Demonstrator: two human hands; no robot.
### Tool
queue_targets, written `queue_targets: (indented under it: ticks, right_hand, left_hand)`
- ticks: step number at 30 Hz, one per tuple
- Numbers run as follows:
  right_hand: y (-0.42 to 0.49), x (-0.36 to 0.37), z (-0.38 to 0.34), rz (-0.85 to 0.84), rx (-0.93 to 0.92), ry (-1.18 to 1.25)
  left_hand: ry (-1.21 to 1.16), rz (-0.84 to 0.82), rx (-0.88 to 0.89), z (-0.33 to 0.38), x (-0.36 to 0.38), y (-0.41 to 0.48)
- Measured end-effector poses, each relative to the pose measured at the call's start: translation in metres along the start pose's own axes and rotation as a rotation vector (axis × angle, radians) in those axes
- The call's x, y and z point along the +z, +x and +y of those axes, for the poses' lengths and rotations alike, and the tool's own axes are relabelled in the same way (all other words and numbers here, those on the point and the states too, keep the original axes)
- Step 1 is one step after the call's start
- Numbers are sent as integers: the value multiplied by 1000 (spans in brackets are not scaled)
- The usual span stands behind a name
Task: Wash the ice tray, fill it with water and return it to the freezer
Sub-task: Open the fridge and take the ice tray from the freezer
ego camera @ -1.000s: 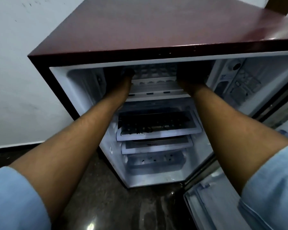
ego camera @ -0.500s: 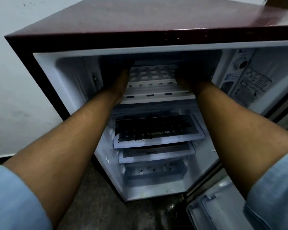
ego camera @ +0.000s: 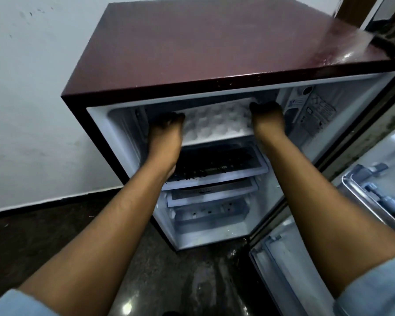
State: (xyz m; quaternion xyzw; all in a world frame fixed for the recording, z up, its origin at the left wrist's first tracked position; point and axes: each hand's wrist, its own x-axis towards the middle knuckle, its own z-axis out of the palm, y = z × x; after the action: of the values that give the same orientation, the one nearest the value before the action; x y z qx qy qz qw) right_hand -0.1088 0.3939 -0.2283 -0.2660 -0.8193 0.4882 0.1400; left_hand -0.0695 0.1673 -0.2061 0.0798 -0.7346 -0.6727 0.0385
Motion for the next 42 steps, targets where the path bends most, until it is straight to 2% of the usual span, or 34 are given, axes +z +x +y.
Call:
queue_targets:
  ticks: [3, 9, 14, 26, 36, 42]
  right_hand:
    - [-38, -18, 5, 32, 40, 235]
    - [-108, -54, 24, 1, 98, 241]
    - [-164, -85, 31, 32, 158, 312]
    - [-263, -159, 16, 6, 241, 471]
    - [-367, -181, -1, 338, 383, 597]
    - [-427, -186, 3, 551, 447, 657]
  left_hand:
    - [-22, 1, -69, -1, -10, -24]
    - [-170, 65, -205, 7, -36, -73]
    - [-242, 47, -287, 30, -59, -101]
    - [-103, -100, -384, 71, -82, -149]
    - [-60, -335, -397, 82, -92, -175]
    - [-2, -565, -338, 86, -81, -184]
